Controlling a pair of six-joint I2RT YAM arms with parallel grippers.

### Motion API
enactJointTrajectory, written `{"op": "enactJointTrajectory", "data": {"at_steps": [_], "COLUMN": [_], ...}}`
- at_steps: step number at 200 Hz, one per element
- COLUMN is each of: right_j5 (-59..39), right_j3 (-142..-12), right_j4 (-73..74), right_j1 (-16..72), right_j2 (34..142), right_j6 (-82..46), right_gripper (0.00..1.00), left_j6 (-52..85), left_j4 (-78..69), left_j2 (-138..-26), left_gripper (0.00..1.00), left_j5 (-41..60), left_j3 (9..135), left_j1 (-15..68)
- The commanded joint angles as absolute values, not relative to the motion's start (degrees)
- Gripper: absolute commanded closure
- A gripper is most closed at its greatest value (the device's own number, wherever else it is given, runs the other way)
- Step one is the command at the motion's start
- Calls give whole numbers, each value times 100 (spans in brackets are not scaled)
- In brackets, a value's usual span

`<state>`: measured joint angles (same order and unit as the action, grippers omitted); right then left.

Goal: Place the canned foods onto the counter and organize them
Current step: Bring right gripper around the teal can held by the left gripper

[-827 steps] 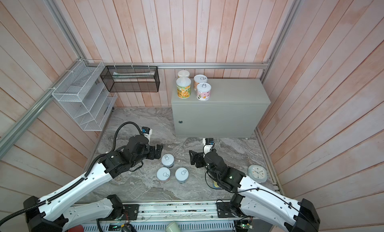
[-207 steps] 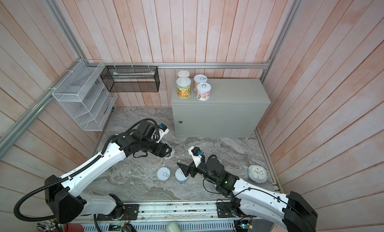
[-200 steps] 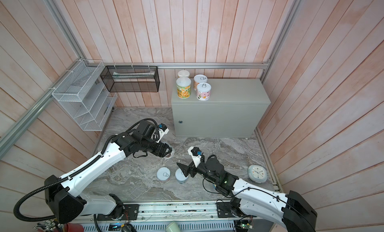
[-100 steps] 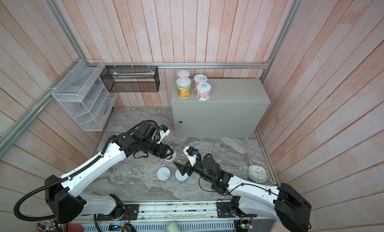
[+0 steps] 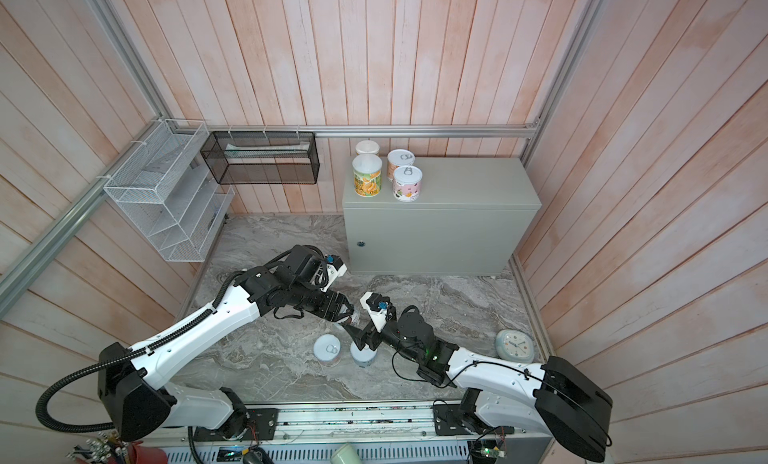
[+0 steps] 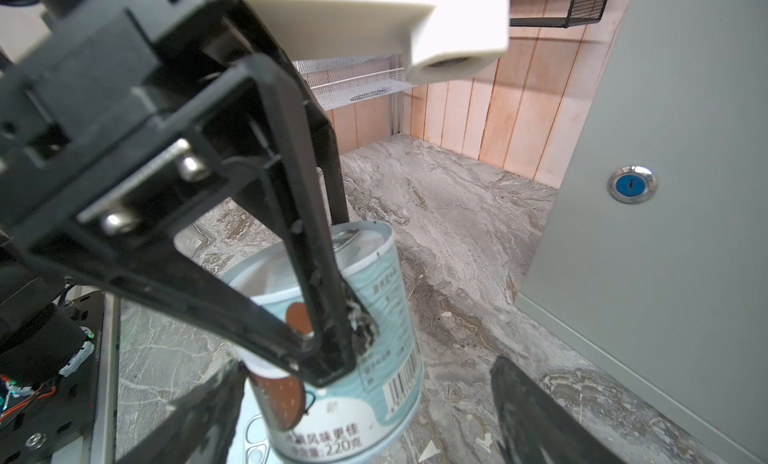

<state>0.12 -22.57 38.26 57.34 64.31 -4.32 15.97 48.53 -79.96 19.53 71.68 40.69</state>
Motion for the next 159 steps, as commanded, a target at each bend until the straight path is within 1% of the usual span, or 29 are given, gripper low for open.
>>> {"op": "enactJointTrajectory", "data": {"at_steps": [1, 87, 159], "right_j5": [-25, -64, -39], "right_j3": [-2433, -2399, -2438], "right_j4": [4112, 4234, 4407], "right_j1": [5764, 5761, 5759], "right_j2": [6496, 6565, 6754], "right_j6": [-413, -413, -396], "right_gripper": [8, 8, 9], "left_j6": [1700, 1907, 1883], "left_j4": [4513, 4206, 4351], "left_j2": [-7998, -8111, -8095], "left_gripper": [55, 55, 55], "left_j5": [2343, 2917, 3067], "left_j3": [7338, 7295, 7339], "left_j1": [4113, 4113, 4113]}}
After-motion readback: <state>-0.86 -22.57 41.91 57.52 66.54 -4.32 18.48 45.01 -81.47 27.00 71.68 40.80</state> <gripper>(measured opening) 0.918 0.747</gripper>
